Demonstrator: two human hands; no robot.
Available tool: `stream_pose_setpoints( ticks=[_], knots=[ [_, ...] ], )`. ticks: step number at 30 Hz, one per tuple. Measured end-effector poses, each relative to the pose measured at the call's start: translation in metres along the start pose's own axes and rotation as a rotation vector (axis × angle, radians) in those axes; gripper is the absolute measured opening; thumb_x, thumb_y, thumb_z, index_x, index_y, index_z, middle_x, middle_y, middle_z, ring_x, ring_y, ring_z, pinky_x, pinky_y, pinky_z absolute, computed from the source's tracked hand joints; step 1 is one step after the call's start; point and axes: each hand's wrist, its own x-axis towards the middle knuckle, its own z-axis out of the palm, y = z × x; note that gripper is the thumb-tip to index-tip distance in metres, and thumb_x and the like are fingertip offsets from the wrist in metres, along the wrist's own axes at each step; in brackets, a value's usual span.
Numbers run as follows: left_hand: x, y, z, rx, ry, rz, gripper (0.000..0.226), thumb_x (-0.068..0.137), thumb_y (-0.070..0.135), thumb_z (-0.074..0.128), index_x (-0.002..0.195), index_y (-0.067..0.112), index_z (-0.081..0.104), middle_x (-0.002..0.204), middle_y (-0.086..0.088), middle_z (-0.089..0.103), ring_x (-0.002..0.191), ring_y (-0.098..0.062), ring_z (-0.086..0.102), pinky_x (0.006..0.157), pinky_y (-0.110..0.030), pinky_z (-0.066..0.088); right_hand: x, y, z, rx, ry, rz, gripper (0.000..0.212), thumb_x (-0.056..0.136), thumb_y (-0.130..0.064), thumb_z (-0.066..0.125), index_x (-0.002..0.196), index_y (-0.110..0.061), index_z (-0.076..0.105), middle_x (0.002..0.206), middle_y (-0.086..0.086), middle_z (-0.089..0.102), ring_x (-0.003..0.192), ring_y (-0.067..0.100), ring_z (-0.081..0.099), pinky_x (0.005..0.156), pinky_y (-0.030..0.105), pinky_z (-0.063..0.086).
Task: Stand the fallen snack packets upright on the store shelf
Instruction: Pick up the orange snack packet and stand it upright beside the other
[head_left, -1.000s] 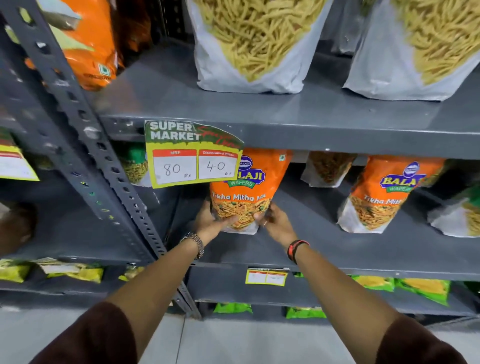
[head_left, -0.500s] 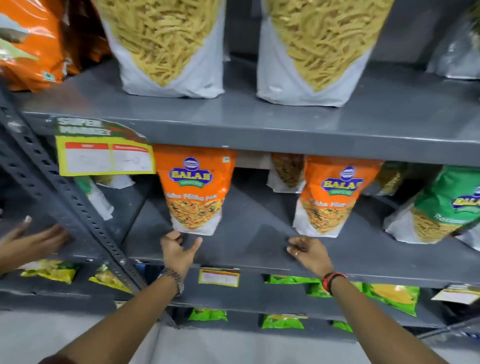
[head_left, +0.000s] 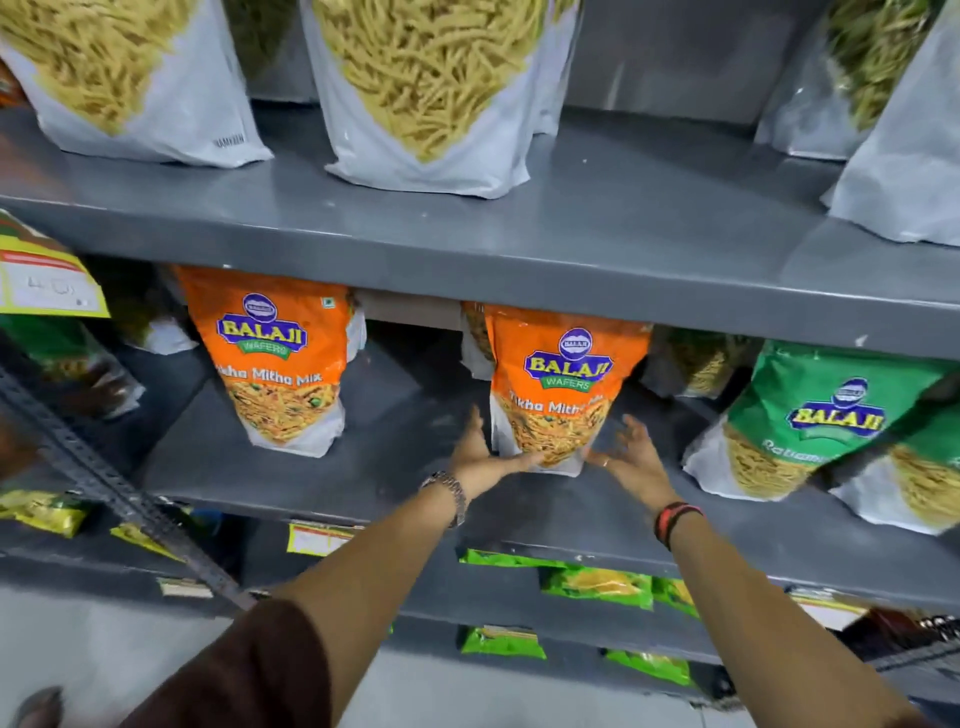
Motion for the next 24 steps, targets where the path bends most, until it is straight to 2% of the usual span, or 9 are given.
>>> stream_pose_setpoints(
  ticks=[2, 5, 10, 14, 17, 20, 22, 24],
  knots=[
    [0.008, 0.01, 0.007, 0.113, 0.039, 0.041, 0.103, 0.051, 0.035, 0.086, 0.138, 0.02, 0.033, 0.142, -0.003, 0.049, 0.13, -0.021, 0.046, 0.108, -0.042, 0.039, 0.006, -0.001, 0.002, -0.013, -0.032, -0.013, 0.076, 0.079, 0.006, 0.065, 0.141, -0.004, 0.023, 0.148, 0.018, 0.031, 0.133, 0.035, 0.035, 0.085, 0.024, 0.043],
    [0.009, 0.009, 0.005, 0.152, 0.129, 0.115, 0.077, 0.058, 0.036, 0.083, 0.123, 0.018, 0.047, 0.128, -0.004, 0.061, 0.117, -0.023, 0.057, 0.096, -0.035, 0.049, 0.007, 0.002, 0.009, -0.038, 0.003, -0.058, 0.066, 0.077, 0.004, 0.067, 0.134, -0.006, 0.034, 0.14, 0.017, 0.043, 0.125, 0.034, 0.045, 0.083, 0.031, 0.045],
    [0.001, -0.011, -0.014, 0.123, 0.157, 0.104, 0.067, 0.061, 0.032, 0.082, 0.118, 0.019, 0.049, 0.125, -0.005, 0.063, 0.113, -0.025, 0.06, 0.094, -0.045, 0.052, -0.002, 0.016, 0.028, -0.015, 0.013, -0.05, 0.061, 0.075, 0.0, 0.07, 0.126, -0.011, 0.039, 0.132, 0.014, 0.05, 0.109, 0.025, 0.053, 0.082, 0.035, 0.047],
    [-0.009, -0.01, -0.033, 0.126, 0.159, 0.107, 0.066, 0.063, 0.029, 0.081, 0.12, 0.019, 0.049, 0.126, -0.005, 0.062, 0.116, -0.025, 0.058, 0.09, -0.036, 0.05, -0.007, 0.016, 0.044, -0.037, 0.011, -0.064, 0.057, 0.072, -0.005, 0.074, 0.118, -0.017, 0.042, 0.126, 0.013, 0.054, 0.11, 0.029, 0.057, 0.093, 0.046, 0.051],
    [-0.012, -0.005, -0.049, 0.166, 0.145, 0.126, 0.068, 0.065, 0.026, 0.081, 0.123, 0.016, 0.047, 0.129, -0.008, 0.061, 0.118, -0.027, 0.057, 0.088, -0.033, 0.047, -0.007, 0.012, 0.056, -0.038, -0.012, -0.065, 0.057, 0.072, -0.006, 0.075, 0.119, -0.014, 0.043, 0.124, 0.014, 0.055, 0.111, 0.031, 0.058, 0.097, 0.051, 0.049],
    [-0.013, -0.004, -0.059, 0.263, 0.136, 0.107, 0.069, 0.066, 0.025, 0.08, 0.124, 0.01, 0.046, 0.129, -0.01, 0.06, 0.117, -0.028, 0.058, 0.096, -0.041, 0.05, -0.01, 0.014, 0.058, -0.066, -0.035, -0.08, 0.058, 0.075, -0.012, 0.073, 0.123, -0.011, 0.042, 0.119, 0.005, 0.053, 0.11, 0.027, 0.058, 0.097, 0.045, 0.049],
    [-0.018, -0.01, -0.06, 0.334, 0.14, 0.066, 0.06, 0.066, 0.019, 0.08, 0.116, 0.001, 0.052, 0.12, -0.014, 0.064, 0.108, -0.03, 0.062, 0.091, -0.045, 0.053, -0.017, 0.019, 0.05, -0.11, -0.019, -0.095, 0.056, 0.078, -0.015, 0.071, 0.126, -0.01, 0.043, 0.115, -0.003, 0.051, 0.104, 0.02, 0.058, 0.091, 0.034, 0.048],
    [-0.023, -0.022, -0.056, 0.408, 0.164, 0.062, 0.036, 0.069, 0.015, 0.077, 0.093, -0.007, 0.062, 0.098, -0.02, 0.07, 0.091, -0.032, 0.067, 0.078, -0.041, 0.058, -0.024, 0.029, 0.034, -0.093, 0.042, -0.092, 0.049, 0.08, -0.012, 0.068, 0.124, -0.007, 0.048, 0.111, -0.002, 0.055, 0.1, 0.018, 0.059, 0.09, 0.031, 0.047]
  ],
)
